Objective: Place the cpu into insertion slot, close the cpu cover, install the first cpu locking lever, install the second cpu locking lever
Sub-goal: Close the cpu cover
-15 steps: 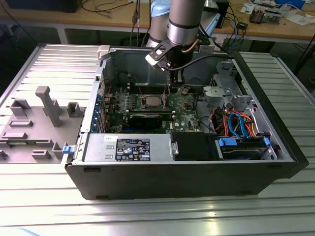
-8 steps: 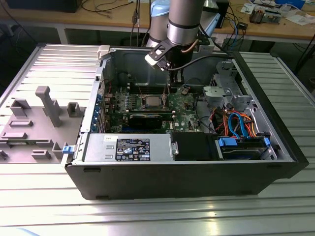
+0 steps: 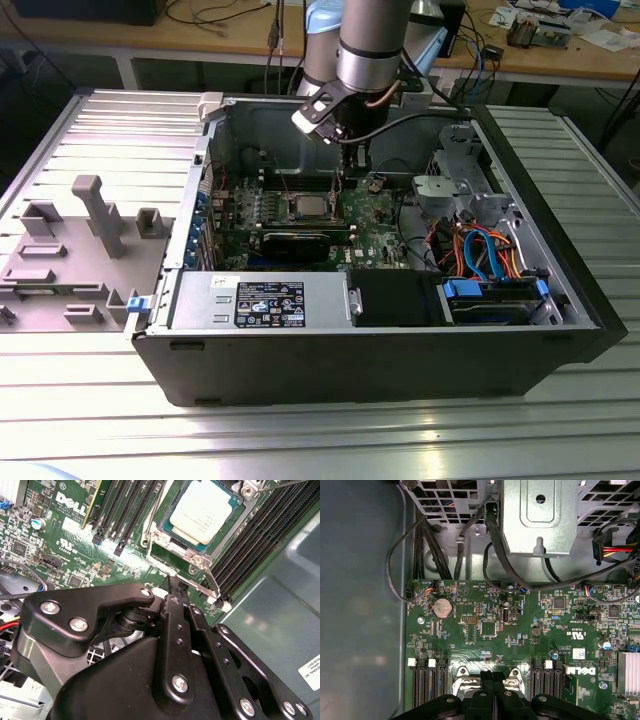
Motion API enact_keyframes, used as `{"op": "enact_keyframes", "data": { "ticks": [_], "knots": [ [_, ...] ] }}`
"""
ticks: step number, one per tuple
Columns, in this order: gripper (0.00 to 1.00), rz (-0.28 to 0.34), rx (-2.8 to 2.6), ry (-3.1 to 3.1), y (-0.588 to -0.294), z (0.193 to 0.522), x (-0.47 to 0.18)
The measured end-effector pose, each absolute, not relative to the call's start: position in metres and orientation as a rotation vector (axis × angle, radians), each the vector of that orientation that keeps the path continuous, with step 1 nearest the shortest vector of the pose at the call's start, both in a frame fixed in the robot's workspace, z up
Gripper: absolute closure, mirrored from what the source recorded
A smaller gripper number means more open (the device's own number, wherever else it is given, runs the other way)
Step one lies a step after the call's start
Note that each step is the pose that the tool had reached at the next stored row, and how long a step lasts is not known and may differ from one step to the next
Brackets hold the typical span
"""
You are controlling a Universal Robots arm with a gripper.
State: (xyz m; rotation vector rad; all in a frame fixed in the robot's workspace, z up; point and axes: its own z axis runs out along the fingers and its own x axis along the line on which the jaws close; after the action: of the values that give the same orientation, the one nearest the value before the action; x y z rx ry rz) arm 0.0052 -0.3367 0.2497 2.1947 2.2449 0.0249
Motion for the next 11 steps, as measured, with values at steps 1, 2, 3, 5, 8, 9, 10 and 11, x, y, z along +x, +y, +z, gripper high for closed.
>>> {"op": "enact_keyframes", "data": {
  "ticks": [1, 2, 3, 5, 8, 9, 10, 11],
  "knots": [
    [0.89, 0.025, 2.195, 2.245, -0.3367, 0.2496, 0.0051],
    [0.89, 0.025, 2.195, 2.245, -0.3367, 0.2496, 0.0050],
    [0.89, 0.025, 2.195, 2.245, -0.3367, 0.2496, 0.0047],
    [0.89, 0.025, 2.195, 2.245, -0.3367, 0.2459, 0.0047],
    [0.89, 0.025, 2.195, 2.245, -0.3367, 0.2414, 0.0036],
    [0.89, 0.025, 2.195, 2.245, -0.3367, 0.2414, 0.0034],
    [0.89, 0.025, 2.195, 2.245, -0.3367, 0.2414, 0.0032],
    [0.89, 0.025, 2.195, 2.245, -0.3367, 0.2414, 0.0031]
  ]
}}
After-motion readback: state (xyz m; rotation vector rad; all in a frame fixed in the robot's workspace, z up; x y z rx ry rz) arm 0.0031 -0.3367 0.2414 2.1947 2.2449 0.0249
